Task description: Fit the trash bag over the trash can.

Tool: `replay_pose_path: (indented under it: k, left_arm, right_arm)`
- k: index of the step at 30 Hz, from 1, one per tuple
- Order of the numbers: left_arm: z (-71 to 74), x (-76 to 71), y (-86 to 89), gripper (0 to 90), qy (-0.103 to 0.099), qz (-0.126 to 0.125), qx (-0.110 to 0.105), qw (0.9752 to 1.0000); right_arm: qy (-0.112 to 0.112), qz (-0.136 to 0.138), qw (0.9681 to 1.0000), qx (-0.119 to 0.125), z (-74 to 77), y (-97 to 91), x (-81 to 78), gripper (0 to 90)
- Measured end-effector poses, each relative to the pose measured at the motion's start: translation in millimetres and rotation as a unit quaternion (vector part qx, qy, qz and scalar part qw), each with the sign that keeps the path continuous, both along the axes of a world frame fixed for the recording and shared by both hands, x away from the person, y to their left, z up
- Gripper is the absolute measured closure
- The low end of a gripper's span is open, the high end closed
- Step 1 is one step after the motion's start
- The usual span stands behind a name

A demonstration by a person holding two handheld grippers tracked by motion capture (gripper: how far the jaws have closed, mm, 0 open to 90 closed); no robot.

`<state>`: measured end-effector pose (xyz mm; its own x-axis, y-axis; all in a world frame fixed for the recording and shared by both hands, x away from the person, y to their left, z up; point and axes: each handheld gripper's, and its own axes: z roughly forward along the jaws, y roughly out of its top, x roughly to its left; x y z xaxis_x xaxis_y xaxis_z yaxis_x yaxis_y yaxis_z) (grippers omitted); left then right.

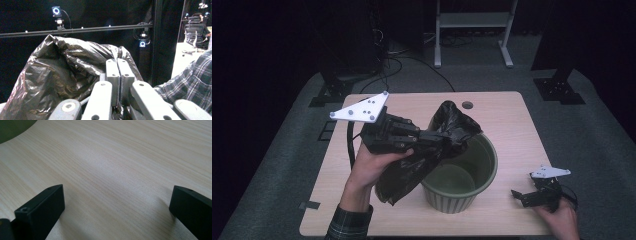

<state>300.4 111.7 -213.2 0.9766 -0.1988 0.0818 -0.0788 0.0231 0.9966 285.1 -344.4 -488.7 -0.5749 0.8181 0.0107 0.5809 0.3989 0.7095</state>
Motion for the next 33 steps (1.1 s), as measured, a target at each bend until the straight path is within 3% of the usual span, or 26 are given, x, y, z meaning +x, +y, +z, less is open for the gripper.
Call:
replay_pose_path:
  k: [4, 10, 18, 25, 29, 33]
  left_arm:
    - [0.3, 1.5, -3.5, 88.6, 0.003, -0.004, -0.001, 1.0]
    - [-14.6, 0.0, -0.3, 88.6, 0.015, -0.001, 0.011, 0.9998]
    - [-40.6, -6.4, 24.9, 88.6, 0.035, 0.01, 0.03, 0.9989]
    - [-70.0, -0.6, 46.8, 88.5, 0.07, 0.027, 0.047, 0.9961]
    - [-82.0, 9.8, 44.8, 88.5, 0.089, 0.041, 0.063, 0.9932]
    - [-83.0, 21.9, 36.4, 88.4, 0.09, 0.058, 0.08, 0.991]
  right_arm:
    - [0.0, 0.0, 1.0, 0.0, 0.0, 0.0, 0.0, 0.0]
    - [0.0, -0.002, 1.0, 0.0, 0.0, 0.0, -0.3, 0.0]
    - [0.0, -0.001, 1.0, 0.0, 0.0, -0.1, -0.3, 0.0]
    - [0.0, -0.003, 1.0, 0.0, 0.1, 0.0, -0.2, 0.0]
    - [0.0, -0.005, 1.0, 0.0, 0.0, 0.1, 0.0, 0.0]
    - [0.0, -0.005, 1.0, 0.0, 0.0, 0.1, 0.0, 0.0]
